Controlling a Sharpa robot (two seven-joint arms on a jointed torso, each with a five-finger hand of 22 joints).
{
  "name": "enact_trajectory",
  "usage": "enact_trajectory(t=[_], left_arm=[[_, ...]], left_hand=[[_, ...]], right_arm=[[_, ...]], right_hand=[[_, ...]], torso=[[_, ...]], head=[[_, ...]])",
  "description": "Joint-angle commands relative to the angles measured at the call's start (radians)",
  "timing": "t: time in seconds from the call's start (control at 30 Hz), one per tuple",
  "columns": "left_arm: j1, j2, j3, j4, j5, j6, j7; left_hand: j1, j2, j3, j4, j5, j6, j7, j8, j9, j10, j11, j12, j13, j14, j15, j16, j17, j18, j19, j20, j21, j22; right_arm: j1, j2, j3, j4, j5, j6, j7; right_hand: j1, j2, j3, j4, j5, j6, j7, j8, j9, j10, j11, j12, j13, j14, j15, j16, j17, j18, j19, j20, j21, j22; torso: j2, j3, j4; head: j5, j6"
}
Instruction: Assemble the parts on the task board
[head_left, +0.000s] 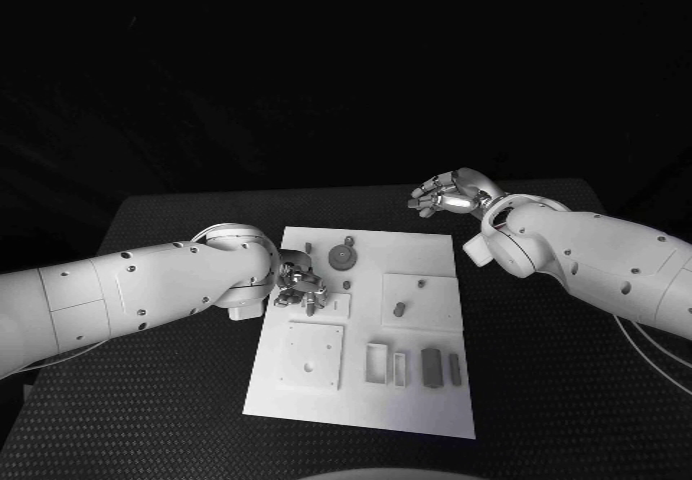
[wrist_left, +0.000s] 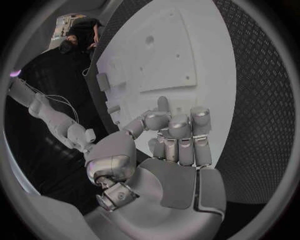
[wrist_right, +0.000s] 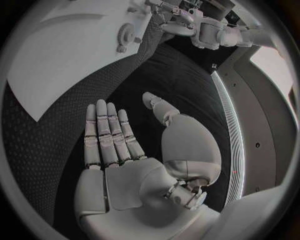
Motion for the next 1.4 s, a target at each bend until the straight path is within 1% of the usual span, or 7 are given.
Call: enact_trajectory(t=[0.03, 0.43, 0.5, 0.6, 0.63, 0.93, 1.4], left_arm=[[-0.004, 0.006, -0.004, 0.002, -0.01, 0.017, -0.003], [-0.006, 0.013, -0.008, 0.002, -0.013, 0.017, -0.005], [-0.006, 0.014, -0.008, 0.001, -0.013, 0.019, -0.006], [-0.006, 0.014, -0.009, -0.001, -0.013, 0.016, -0.01], [-0.006, 0.014, -0.009, -0.002, -0.013, 0.015, -0.011], [-0.006, 0.012, -0.01, -0.003, -0.02, -0.001, -0.013], [-0.007, -0.004, -0.009, 0.004, -0.022, -0.031, -0.005]], left_hand=[[0.036, 0.038, 0.002, 0.001, 0.004, 0.093, -0.046, 0.001, 0.001, -0.028, -0.019, 0.004, -0.002, -0.002, -0.006, 0.004, -0.001, 0.014, -0.01, -0.094, 0.006, 0.016], [0.028, 0.035, -0.005, 0.004, -0.02, 0.094, -0.046, 0.002, 0.001, -0.029, -0.019, 0.006, -0.005, -0.003, -0.005, 0.006, -0.003, 0.014, -0.01, -0.094, 0.007, 0.016], [0.025, 0.023, -0.009, 0.01, -0.064, 0.094, -0.047, 0.002, 0.001, -0.029, -0.019, 0.008, -0.008, -0.003, -0.005, 0.007, -0.005, 0.015, -0.011, -0.095, 0.006, 0.015], [0.02, -0.014, -0.019, 0.027, -0.198, 0.095, -0.047, 0.003, 0.001, -0.03, -0.019, 0.011, -0.013, -0.005, -0.006, 0.009, -0.009, 0.018, -0.011, -0.096, 0.005, 0.014], [0.017, -0.03, -0.023, 0.032, -0.211, 0.094, -0.047, 0.003, 0.001, -0.03, -0.019, 0.011, -0.014, -0.005, -0.007, 0.009, -0.009, 0.018, -0.011, -0.096, 0.005, 0.014], [-0.034, -0.106, -0.115, 0.041, -0.221, 0.085, -0.045, 0.003, 0.004, -0.034, -0.018, 0.015, -0.019, -0.01, -0.01, 0.011, -0.013, 0.02, -0.016, -0.097, 0.004, 0.014], [-0.052, -0.171, -0.131, 0.075, -0.221, 0.079, -0.046, 0.004, 0.008, -0.035, -0.019, 0.016, -0.021, -0.013, -0.016, 0.014, -0.014, 0.026, -0.017, -0.1, 0.001, 0.011]], right_arm=[[0.0, 0.0, 0.0, 0.002, 0.002, 0.013, 0.011], [0.0, 0.0, 0.0, 0.002, 0.002, 0.013, 0.011], [0.0, 0.0, 0.0, 0.003, 0.002, 0.013, 0.011], [0.0, -0.001, 0.0, 0.003, 0.002, 0.013, 0.011], [0.0, -0.001, 0.0, 0.003, 0.002, 0.013, 0.011], [0.0, -0.001, 0.0, 0.003, 0.002, 0.012, 0.011], [0.0, -0.001, 0.0, 0.002, 0.002, 0.01, 0.01]], right_hand=[[-0.008, 0.001, -0.005, 0.003, 0.004, 0.006, 0.014, 0.002, -0.001, 0.005, 0.001, -0.003, 0.0, -0.001, 0.006, -0.005, -0.001, 0.007, -0.003, 0.0, -0.006, 0.001], [-0.008, 0.001, -0.005, 0.003, 0.004, 0.007, 0.014, 0.003, -0.001, 0.005, 0.001, -0.004, 0.0, -0.001, 0.006, -0.006, -0.001, 0.007, -0.003, 0.0, -0.007, 0.002], [-0.008, 0.001, -0.005, 0.003, 0.004, 0.007, 0.014, 0.003, -0.001, 0.005, 0.001, -0.004, 0.0, -0.001, 0.006, -0.006, -0.001, 0.007, -0.003, 0.0, -0.007, 0.002], [-0.008, 0.001, -0.005, 0.003, 0.004, 0.007, 0.014, 0.003, -0.001, 0.005, 0.001, -0.004, 0.0, -0.001, 0.006, -0.006, -0.001, 0.007, -0.003, 0.0, -0.007, 0.002], [-0.008, 0.001, -0.005, 0.003, 0.004, 0.007, 0.014, 0.003, -0.001, 0.005, 0.001, -0.004, 0.0, -0.001, 0.006, -0.006, -0.001, 0.007, -0.003, 0.0, -0.007, 0.002], [-0.008, 0.0, -0.006, 0.003, 0.004, 0.006, 0.014, 0.003, -0.002, 0.005, 0.001, -0.005, -0.001, -0.001, 0.006, -0.006, -0.001, 0.007, -0.003, 0.0, -0.008, 0.002], [-0.008, -0.001, -0.006, 0.003, 0.004, 0.005, 0.016, 0.002, -0.002, 0.005, 0.001, -0.006, -0.001, -0.002, 0.007, -0.006, -0.001, 0.007, -0.003, 0.0, -0.009, 0.003]], torso=[[0.0, 0.0003, 0.0002], [0.0, 0.0, 0.0001], [0.0, -0.0004, 0.0003], [0.0, -0.0001, 0.0005], [0.0, -0.0001, 0.0005], [0.0, -0.0002, 0.0001], [0.0, -0.0007, 0.0004]], head=[[-0.001, 0.0], [0.0, 0.0], [-0.001, 0.0], [-0.002, -0.002], [-0.002, -0.002], [-0.002, 0.001], [-0.003, 0.003]])
